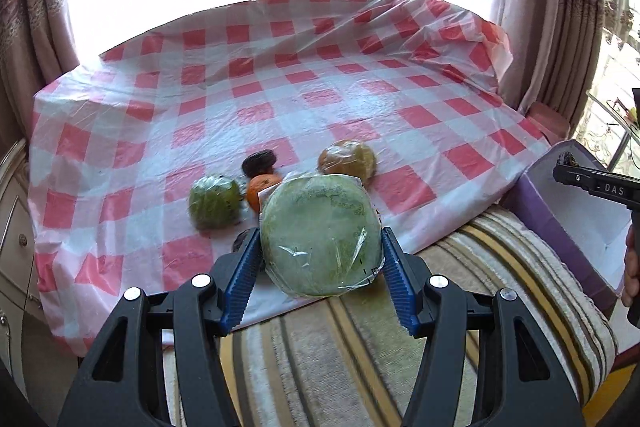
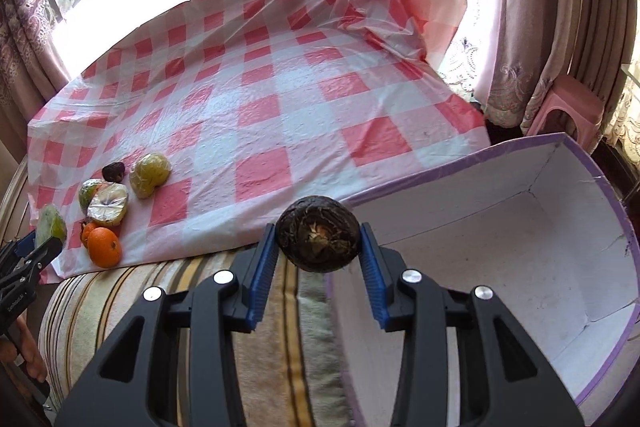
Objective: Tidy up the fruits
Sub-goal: 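Carry the dark fruit and cabbage in both grippers over the white box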
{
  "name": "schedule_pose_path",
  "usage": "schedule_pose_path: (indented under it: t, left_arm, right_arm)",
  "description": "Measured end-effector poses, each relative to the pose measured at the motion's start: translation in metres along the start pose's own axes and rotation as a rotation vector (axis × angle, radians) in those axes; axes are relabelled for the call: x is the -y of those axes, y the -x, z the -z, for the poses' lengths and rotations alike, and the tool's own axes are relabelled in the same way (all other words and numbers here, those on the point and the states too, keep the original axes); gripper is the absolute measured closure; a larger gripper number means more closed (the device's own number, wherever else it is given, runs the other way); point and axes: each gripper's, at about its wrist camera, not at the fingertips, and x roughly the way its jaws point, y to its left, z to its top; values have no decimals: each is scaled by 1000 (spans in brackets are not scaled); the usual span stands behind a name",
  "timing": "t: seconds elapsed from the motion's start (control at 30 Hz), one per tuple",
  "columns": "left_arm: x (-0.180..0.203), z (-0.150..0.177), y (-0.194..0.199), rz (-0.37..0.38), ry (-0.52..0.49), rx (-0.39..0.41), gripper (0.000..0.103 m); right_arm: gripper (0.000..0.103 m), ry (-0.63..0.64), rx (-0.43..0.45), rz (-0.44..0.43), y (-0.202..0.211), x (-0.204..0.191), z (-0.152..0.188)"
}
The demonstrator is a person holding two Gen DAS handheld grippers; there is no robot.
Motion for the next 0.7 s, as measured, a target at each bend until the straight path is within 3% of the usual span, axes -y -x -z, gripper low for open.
schedule_pose_path:
  t: [0.27, 0.7]
  left_arm:
    - [94, -36, -19, 167, -209, 40, 46]
    - [264, -43, -82, 451, -514, -74, 46]
  right_arm:
    - [62, -98, -45, 134, -11, 81, 1]
    - [62, -136, -208, 208, -63, 134, 3]
